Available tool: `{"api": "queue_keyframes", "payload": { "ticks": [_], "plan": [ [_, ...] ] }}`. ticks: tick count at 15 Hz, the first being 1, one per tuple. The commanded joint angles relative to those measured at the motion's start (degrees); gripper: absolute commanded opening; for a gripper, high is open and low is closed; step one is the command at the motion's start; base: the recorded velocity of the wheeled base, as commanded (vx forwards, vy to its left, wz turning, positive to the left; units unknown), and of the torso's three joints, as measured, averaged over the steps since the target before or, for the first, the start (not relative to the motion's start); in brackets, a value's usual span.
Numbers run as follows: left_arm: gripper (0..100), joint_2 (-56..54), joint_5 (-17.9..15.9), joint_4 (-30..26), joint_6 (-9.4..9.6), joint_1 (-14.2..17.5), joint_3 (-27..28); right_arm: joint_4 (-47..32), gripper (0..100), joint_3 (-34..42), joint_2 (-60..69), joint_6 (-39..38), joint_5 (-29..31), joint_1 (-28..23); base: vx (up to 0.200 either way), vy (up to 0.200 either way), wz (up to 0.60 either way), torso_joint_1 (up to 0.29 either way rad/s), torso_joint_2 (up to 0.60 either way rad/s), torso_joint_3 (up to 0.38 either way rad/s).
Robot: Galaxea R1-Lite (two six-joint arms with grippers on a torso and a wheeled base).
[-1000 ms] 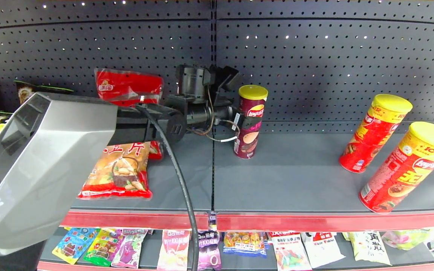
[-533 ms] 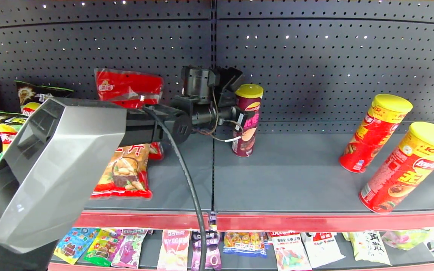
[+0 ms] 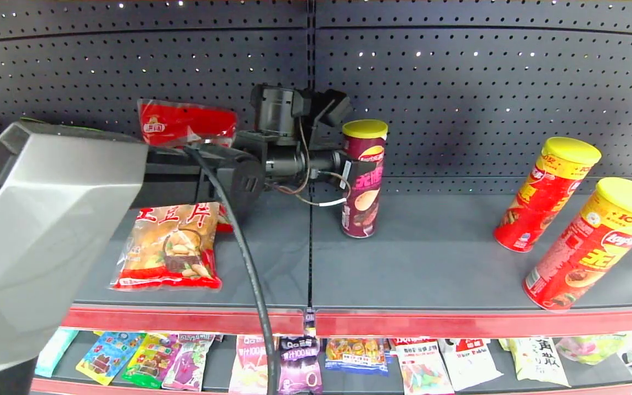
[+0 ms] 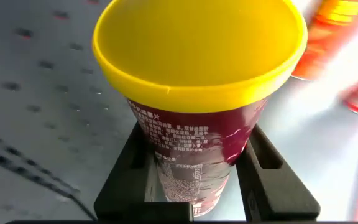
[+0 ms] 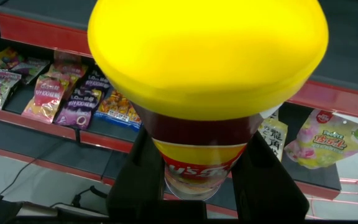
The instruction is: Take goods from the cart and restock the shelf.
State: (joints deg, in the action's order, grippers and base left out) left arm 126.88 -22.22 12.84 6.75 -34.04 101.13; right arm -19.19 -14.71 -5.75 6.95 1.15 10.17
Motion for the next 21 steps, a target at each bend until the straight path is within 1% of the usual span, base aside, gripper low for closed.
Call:
{"api": "queue_keyframes", "payload": {
  "ticks": [1, 2, 3, 4, 5, 6, 7, 8, 9, 15, 17, 19, 21],
  "plan": [
    [0, -10.0, -5.9, 0.4, 0.45, 0.1, -11.2, 0.1, 0, 0.0, -0.3, 0.0, 0.0, 0.0, 0.0, 0.0, 0.0, 0.0, 0.0, 0.0],
    [0, -10.0, -5.9, 0.4, 0.45, 0.1, -11.2, 0.1, 0, 0.0, -0.3, 0.0, 0.0, 0.0, 0.0, 0.0, 0.0, 0.0, 0.0, 0.0],
    [0, -13.8, -9.1, 0.5, 3.27, 0.2, -17.5, 0.0, 0, 0.0, -0.4, 0.0, -0.1, 0.0, 0.0, 0.0, 0.0, 0.0, 0.0, 0.0],
    [0, -16.1, -11.6, 0.5, 5.81, 0.2, -21.2, 0.1, 0, 0.0, -0.4, -0.2, -0.2, 0.1, 0.0, 0.0, 0.0, 0.0, 0.0, 0.0],
    [0, -17.3, -12.8, 0.6, 7.31, 0.2, -23.6, 0.1, 0, 0.0, -0.5, -0.2, -0.2, 0.1, 0.0, 0.0, 0.0, 0.0, 0.0, 0.0],
    [0, -17.7, -13.3, 0.6, 7.92, 0.2, -24.5, 0.1, 0, 0.0, -0.5, -0.2, -0.2, 0.1, 0.0, 0.0, 0.0, 0.0, 0.0, 0.0],
    [0, -18.4, -14.3, 0.7, 9.95, 0.2, -26.8, 0.0, 0, 0.0, -0.5, -0.2, -0.3, 0.1, 0.0, 0.0, 0.0, 0.0, 0.0, 0.0],
    [0, -18.4, -14.9, 1.6, 11.62, 0.0, -27.5, 0.0, 0, 0.0, -0.5, -0.2, -0.3, 0.1, 0.0, 0.0, 0.0, 0.0, 0.0, 0.0],
    [0, -18.1, -15.1, 2.5, 12.58, 0.0, -27.8, 0.0, 0, 0.0, -0.5, -0.2, -0.3, 0.1, 0.0, 0.0, 0.0, 0.0, 0.0, 0.0],
    [0, -15.2, -14.7, 6.6, 12.58, -0.2, -28.1, -0.1, 0, 0.0, -0.5, -0.2, -0.3, 0.1, 0.0, 0.0, 0.0, 0.0, 0.0, 0.0],
    [0, -14.4, -14.6, 7.3, 12.49, -1.3, -28.3, -0.1, 0, 0.1, -0.5, -0.2, -0.3, 0.1, 0.0, 0.0, 0.0, 0.0, 0.0, 0.0],
    [0, -13.9, -14.5, 8.8, 12.49, -1.6, -29.4, -0.1, 0, 0.1, -0.5, -0.2, -0.3, 0.1, 0.0, 0.0, 0.0, 0.0, 0.0, 0.0],
    [0, -14.2, -14.1, 11.0, 12.32, -1.5, -31.9, -0.1, 0, 0.1, -0.5, -0.2, -0.3, 0.1, 0.0, 0.0, 0.0, 0.0, 0.0, 0.0]
  ]
}}
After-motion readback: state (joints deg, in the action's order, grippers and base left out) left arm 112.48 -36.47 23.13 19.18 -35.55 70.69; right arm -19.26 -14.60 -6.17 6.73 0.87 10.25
